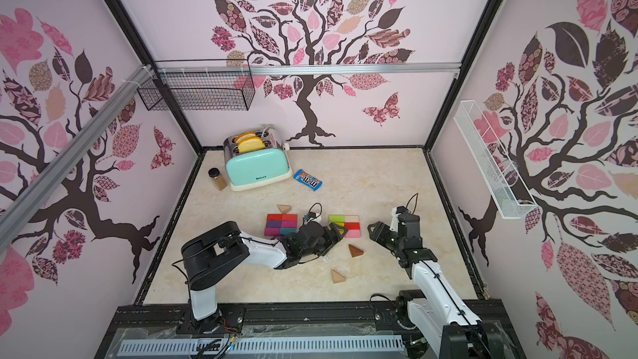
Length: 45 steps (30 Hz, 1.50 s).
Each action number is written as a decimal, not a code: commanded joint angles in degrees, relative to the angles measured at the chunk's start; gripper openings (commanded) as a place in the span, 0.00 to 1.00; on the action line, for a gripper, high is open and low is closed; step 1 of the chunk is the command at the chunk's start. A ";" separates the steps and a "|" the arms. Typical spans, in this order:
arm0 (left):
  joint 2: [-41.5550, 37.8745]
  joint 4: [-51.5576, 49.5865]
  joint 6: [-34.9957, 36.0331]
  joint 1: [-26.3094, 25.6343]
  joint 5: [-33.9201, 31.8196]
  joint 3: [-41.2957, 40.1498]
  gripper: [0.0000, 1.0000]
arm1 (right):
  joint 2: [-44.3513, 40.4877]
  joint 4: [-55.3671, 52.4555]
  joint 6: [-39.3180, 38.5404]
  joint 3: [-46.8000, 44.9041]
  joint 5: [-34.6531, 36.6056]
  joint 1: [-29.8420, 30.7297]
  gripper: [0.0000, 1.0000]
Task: Assemble a piece of candy with building blocks
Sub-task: Assemble the building blocks at the center of the board.
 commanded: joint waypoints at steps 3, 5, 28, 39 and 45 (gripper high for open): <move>6.73 -13.46 -1.30 -0.75 2.20 -2.98 0.86 | -0.02 0.00 -1.01 1.70 0.83 -0.27 0.62; 7.64 -13.05 -1.48 -0.73 2.43 -2.49 0.86 | -0.07 -0.04 -1.17 1.70 0.93 -0.29 0.62; 2.01 -15.22 2.33 -0.92 0.56 -4.97 0.86 | -1.40 -0.90 -1.45 1.21 1.29 -0.28 0.62; -3.51 -14.58 3.78 2.34 -6.14 -10.69 0.86 | -0.66 -0.82 -1.97 1.81 1.03 -0.30 0.62; -0.28 -12.63 4.88 5.08 -6.02 -9.48 0.86 | -1.22 -2.06 -2.76 2.46 1.62 -0.34 0.62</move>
